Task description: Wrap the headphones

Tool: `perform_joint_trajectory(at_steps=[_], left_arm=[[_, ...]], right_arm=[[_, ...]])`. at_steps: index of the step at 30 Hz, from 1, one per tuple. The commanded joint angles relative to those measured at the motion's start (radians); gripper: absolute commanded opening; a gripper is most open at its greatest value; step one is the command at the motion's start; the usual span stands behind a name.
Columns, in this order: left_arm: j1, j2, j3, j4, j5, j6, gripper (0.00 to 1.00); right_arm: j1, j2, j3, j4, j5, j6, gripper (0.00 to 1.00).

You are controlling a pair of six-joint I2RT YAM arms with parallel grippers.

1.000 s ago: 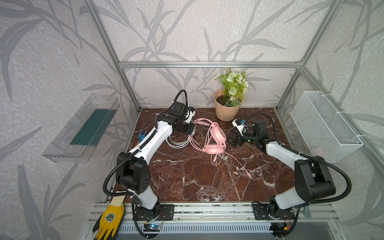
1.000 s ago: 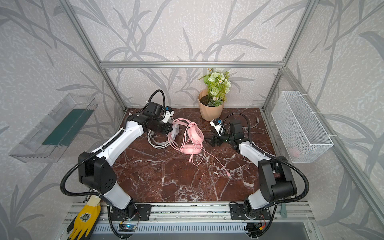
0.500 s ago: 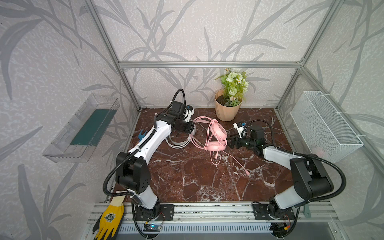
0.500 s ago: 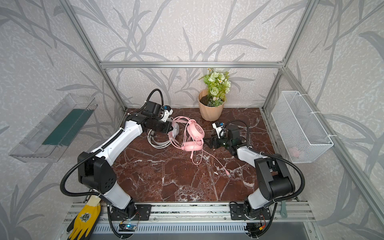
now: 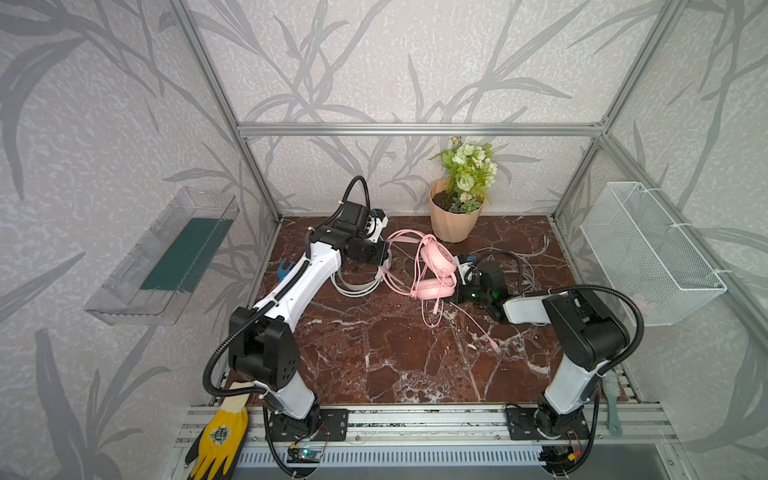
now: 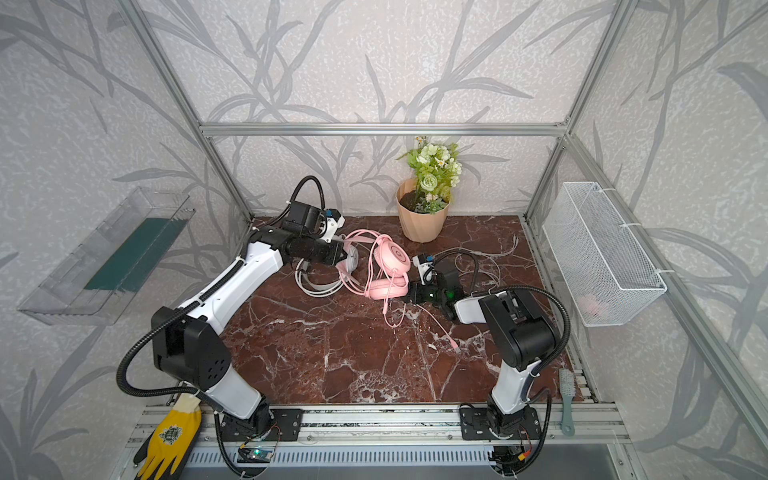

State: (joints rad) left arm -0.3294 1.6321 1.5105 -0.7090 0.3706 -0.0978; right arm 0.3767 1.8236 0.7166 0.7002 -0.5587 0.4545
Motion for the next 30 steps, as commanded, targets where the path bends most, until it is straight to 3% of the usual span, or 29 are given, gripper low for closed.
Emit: perform_joint_trajectory(at_steps=[1,7,9,13,18,27,30], left_arm=[[0.013,-0.06,-0.014,0.058,0.071,-0.04,0.0],[0.034,-0.071,-0.027,0.079,0.096,-0.056,0.0],[0.042,-0.071,-0.031,0.086,0.109,-0.06,0.0],[0.047,-0.069,-0.035,0.086,0.123,-0.06,0.0],[0.053,-0.074,-0.036,0.089,0.126,-0.06,0.0],[0.085,-0.098,-0.048,0.12,0.151,-0.098,0.0],[0.097,-0.103,-0.052,0.137,0.151,-0.121,0.0]], right_arm=[[0.001,0.035,0.004,0.156,0.027,0.094,0.6],[0.02,0.072,0.005,0.241,-0.021,0.128,0.33],[0.026,0.074,0.006,0.255,-0.028,0.133,0.32],[0.04,0.083,0.029,0.241,-0.036,0.136,0.45],[0.058,0.123,0.094,0.167,-0.051,0.133,0.42],[0.06,0.117,0.057,0.289,-0.023,0.162,0.06],[0.06,0.083,0.04,0.291,-0.008,0.136,0.0]])
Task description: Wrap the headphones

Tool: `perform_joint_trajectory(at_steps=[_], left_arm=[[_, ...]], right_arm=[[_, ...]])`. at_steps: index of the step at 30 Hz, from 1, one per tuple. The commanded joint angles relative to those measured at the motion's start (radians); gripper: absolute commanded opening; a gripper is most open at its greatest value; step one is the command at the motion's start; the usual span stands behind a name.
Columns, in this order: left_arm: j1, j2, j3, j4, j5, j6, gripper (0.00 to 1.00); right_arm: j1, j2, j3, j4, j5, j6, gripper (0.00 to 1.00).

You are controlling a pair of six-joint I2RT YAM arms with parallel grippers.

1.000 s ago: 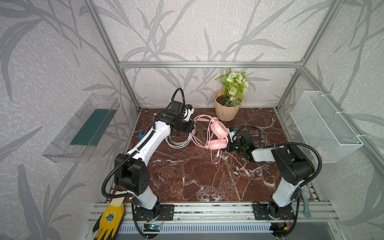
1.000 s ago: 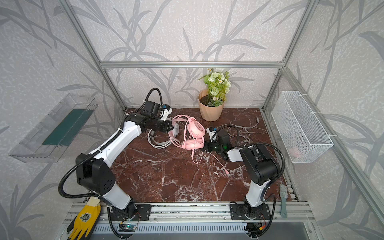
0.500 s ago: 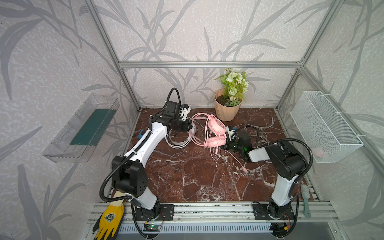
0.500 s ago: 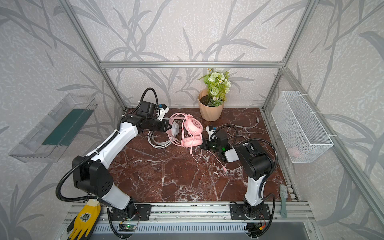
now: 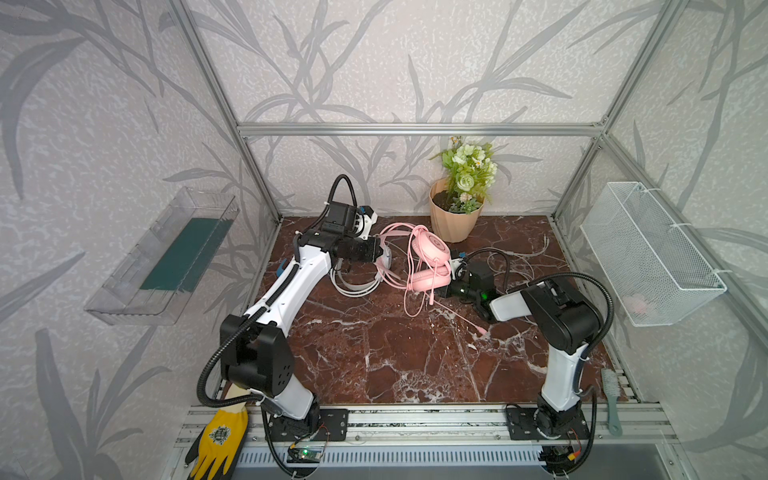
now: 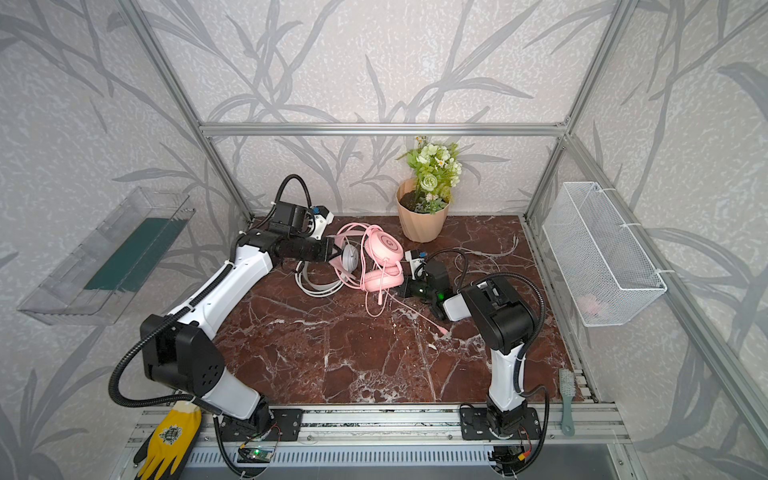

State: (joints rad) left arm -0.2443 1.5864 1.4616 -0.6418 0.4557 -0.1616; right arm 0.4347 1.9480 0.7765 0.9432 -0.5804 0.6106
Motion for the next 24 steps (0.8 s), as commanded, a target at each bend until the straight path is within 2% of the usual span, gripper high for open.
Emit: perform_joint_trajectory(at_steps=[1,8,11,15,19,24], left_arm=[[0.016,-0.058,-0.004,0.078,0.067,-0.066,0.0],[0.025,-0.059,0.03,0.091,0.051,-0.099,0.0],[0.026,-0.054,0.065,0.07,0.043,-0.097,0.0],[0.026,-0.054,0.082,0.063,0.045,-0.096,0.0],[0.027,-0.058,0.073,0.073,0.048,-0.104,0.0],[0.027,-0.068,0.067,0.085,0.051,-0.11,0.0]], right_arm=[[0.002,-0.057,-0.027,0.049,0.019,-0.029,0.0],[0.002,-0.145,-0.076,0.062,0.03,-0.078,0.0],[0.002,-0.225,-0.088,0.034,0.06,-0.147,0.0],[0.002,-0.38,-0.048,-0.148,0.096,-0.346,0.0],[-0.002,-0.531,0.019,-0.424,0.211,-0.579,0.0],[-0.014,-0.628,0.028,-0.522,0.313,-0.759,0.0]])
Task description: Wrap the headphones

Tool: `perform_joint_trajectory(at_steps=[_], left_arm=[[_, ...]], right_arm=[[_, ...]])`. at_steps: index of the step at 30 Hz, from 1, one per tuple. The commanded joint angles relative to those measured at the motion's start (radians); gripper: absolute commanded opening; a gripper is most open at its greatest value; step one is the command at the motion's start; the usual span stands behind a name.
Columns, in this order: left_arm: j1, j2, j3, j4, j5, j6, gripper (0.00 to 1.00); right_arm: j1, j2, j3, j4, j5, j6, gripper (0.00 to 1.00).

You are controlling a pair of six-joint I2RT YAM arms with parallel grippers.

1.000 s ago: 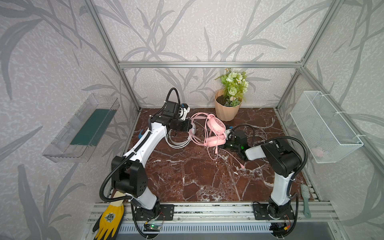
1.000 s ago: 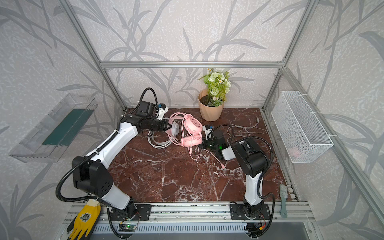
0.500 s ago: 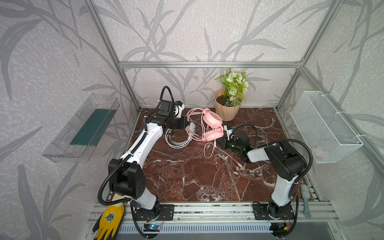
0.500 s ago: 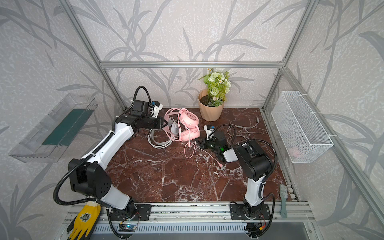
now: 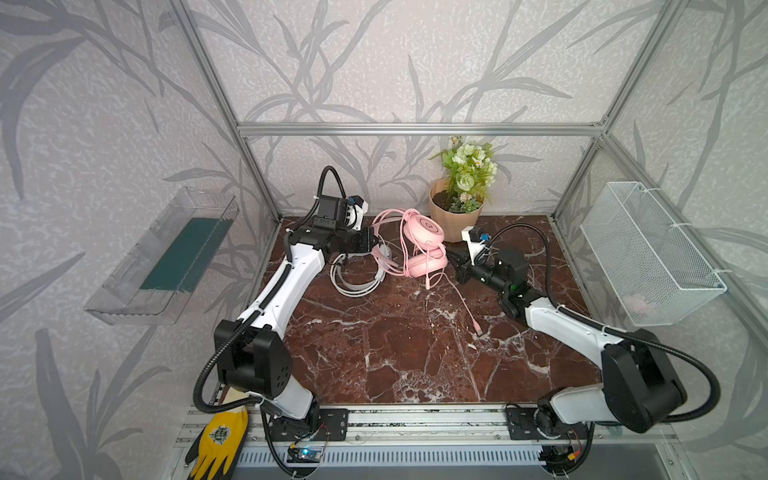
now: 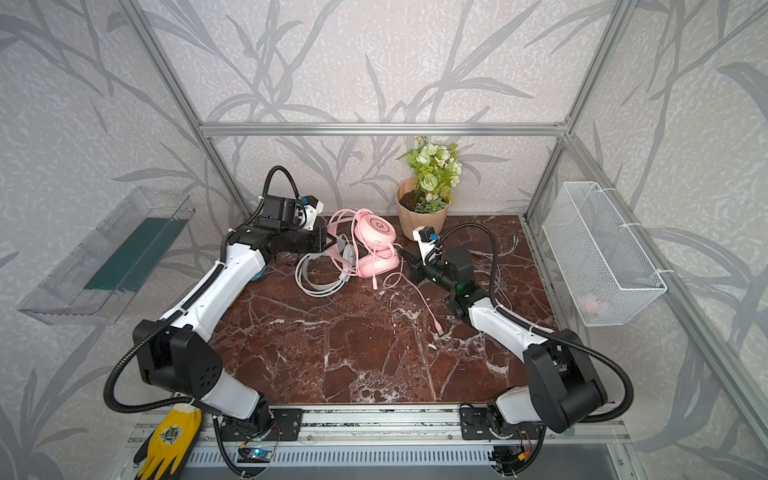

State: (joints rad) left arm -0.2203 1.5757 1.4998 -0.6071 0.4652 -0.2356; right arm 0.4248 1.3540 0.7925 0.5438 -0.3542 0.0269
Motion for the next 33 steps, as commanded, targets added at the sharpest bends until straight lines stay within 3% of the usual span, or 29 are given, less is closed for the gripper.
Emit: perform_joint_trajectory(at_steps=[1,7,14,22,25,33], left_arm=[[0.004,-0.057,0.033,0.051,0.041,-0.036,0.0],[0.003,-0.055,0.059,0.059,0.057,-0.05,0.0],[0.004,-0.055,0.068,0.081,0.095,-0.088,0.0],[0.004,-0.054,0.066,0.145,0.126,-0.155,0.0],[0.004,-0.042,0.072,0.151,0.143,-0.157,0.0],[0.004,-0.043,0.095,0.115,0.138,-0.135,0.0]], right_arm=[[-0.007,-0.043,0.008,-0.117,0.103,-0.2,0.0],[-0.031,-0.039,-0.004,-0.074,0.129,-0.233,0.0],[-0.031,0.052,-0.056,-0.023,-0.021,-0.1,0.01],[-0.018,0.181,-0.185,0.275,-0.055,0.101,0.03],[0.009,0.245,-0.187,0.331,-0.045,0.135,0.09],[0.032,0.439,-0.196,0.58,-0.001,0.317,0.46]])
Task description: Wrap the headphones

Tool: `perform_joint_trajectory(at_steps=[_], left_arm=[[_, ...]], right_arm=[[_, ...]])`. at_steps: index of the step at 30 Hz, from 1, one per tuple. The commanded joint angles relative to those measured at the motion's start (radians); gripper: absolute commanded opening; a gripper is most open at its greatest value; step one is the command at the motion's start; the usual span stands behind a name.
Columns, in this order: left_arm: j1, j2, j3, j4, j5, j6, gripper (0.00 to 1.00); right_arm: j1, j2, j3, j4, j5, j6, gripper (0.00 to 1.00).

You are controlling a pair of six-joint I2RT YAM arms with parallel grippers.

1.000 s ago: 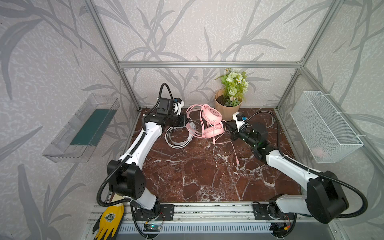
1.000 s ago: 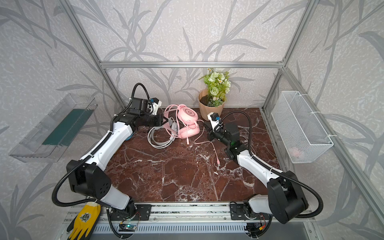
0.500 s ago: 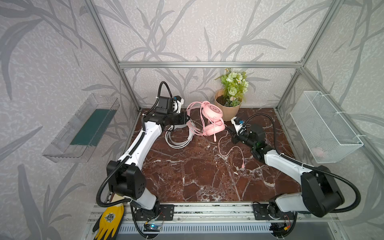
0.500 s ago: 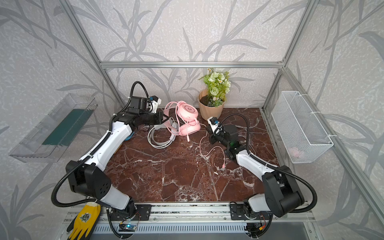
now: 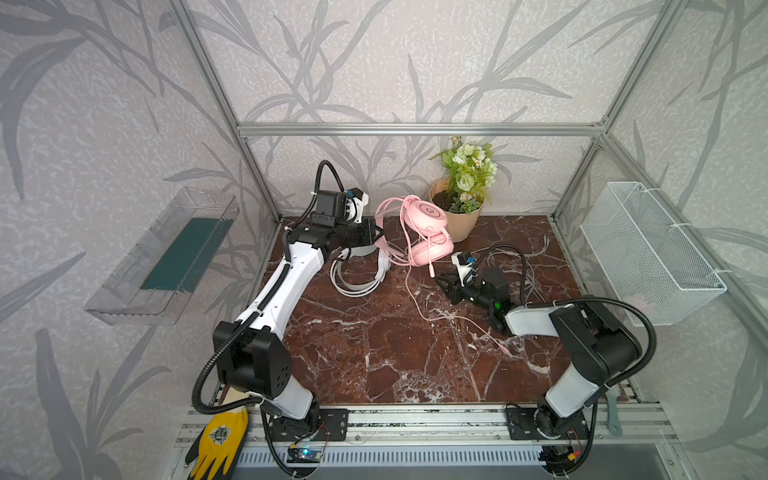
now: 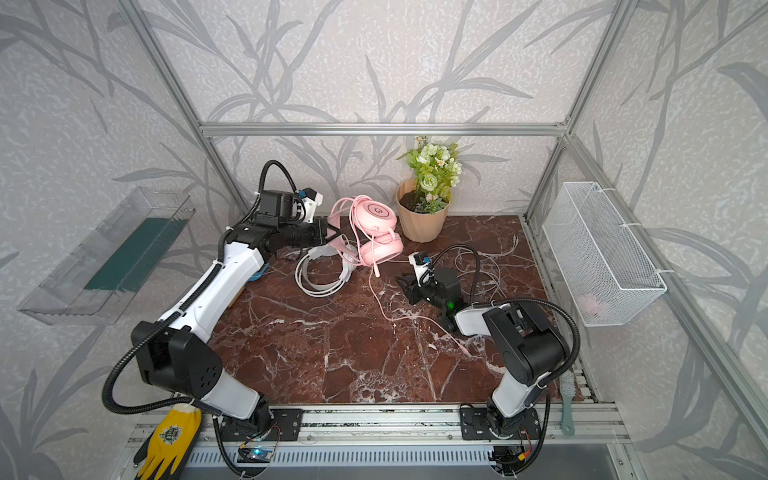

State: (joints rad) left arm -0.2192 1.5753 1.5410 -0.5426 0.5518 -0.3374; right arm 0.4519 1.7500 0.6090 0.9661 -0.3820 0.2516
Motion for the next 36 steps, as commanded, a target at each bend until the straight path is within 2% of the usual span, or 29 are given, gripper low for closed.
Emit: perform_joint_trajectory(at_steps=[1,6,13,18,24,30,36], left_arm=[[0.002,-0.041,0.058,0.047,0.053,-0.031,0.0],[0.003,-0.04,0.076,0.039,0.054,-0.029,0.0],[0.003,-0.039,0.09,0.027,0.054,-0.027,0.0],[0.003,-0.039,0.091,0.024,0.055,-0.028,0.0],[0.003,-0.042,0.094,0.026,0.059,-0.033,0.0],[0.003,-0.047,0.094,0.02,0.053,-0.031,0.0],[0.003,-0.054,0.097,0.004,0.041,-0.02,0.0]], right_arm=[[0.009,0.067,-0.013,0.187,0.035,0.111,0.5],[0.062,0.165,0.009,0.299,0.09,0.126,0.6],[0.132,0.253,0.072,0.306,0.196,0.066,0.73],[0.159,0.287,0.149,0.242,0.233,0.097,0.78],[0.215,0.29,0.238,0.048,0.368,0.105,0.78],[0.23,0.334,0.289,-0.014,0.453,0.198,0.75],[0.249,0.341,0.307,-0.074,0.506,0.189,0.7]])
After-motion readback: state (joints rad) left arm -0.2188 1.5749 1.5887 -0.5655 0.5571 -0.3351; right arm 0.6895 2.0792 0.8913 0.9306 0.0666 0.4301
